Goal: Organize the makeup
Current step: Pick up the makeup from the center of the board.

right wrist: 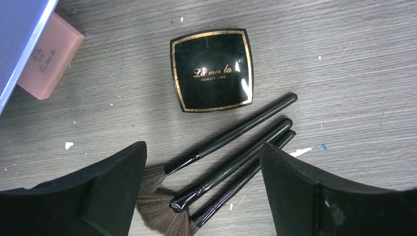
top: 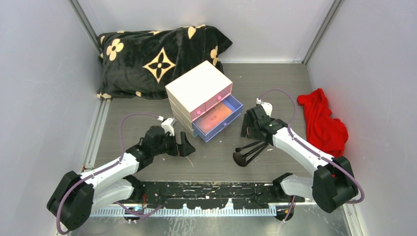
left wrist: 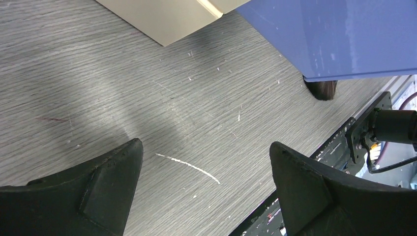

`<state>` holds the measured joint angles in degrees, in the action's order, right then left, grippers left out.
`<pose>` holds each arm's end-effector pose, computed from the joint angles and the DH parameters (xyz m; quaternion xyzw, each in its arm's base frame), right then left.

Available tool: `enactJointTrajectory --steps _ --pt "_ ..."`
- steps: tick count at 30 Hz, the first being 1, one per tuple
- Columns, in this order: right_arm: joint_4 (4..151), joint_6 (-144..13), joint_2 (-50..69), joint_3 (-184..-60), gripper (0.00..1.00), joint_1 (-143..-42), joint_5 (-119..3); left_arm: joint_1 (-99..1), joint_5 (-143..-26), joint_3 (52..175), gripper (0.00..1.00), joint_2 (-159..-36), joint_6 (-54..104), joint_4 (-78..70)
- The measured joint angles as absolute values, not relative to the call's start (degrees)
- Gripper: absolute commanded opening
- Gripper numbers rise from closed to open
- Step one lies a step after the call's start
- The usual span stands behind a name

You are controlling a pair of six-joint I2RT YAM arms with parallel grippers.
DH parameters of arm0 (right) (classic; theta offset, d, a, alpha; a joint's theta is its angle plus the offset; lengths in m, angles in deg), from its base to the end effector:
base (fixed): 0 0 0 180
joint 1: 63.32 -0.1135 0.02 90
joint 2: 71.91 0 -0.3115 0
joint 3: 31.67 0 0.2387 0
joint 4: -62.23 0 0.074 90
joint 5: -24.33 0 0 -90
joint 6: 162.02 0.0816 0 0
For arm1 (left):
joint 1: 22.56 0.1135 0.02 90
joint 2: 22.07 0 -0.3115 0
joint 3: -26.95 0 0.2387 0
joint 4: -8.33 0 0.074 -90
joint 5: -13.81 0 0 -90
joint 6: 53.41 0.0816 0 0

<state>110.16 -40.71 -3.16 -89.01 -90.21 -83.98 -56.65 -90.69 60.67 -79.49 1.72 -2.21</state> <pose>0.2063 0.0759 0.2263 0.0787 0.9498 -0.0071 0.3027 0.1520 -0.1275 0.1939 0.0530 0.8772 -0.3546 0.3192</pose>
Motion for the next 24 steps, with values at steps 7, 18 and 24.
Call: enactJointTrajectory --steps 7,18,24 --pt "108.2 -40.8 0.5 -89.0 0.96 -89.9 -84.4 -56.0 -92.1 59.6 1.0 -79.4 1.5 -0.5" --pt "103.9 -42.6 9.8 -90.4 0.95 -86.0 -84.2 -54.7 -92.9 58.5 1.0 -77.3 1.3 0.0" --pt "100.7 -44.2 12.7 -92.6 0.94 -83.6 -83.6 -54.0 -93.6 58.2 1.0 -77.9 1.3 0.6"
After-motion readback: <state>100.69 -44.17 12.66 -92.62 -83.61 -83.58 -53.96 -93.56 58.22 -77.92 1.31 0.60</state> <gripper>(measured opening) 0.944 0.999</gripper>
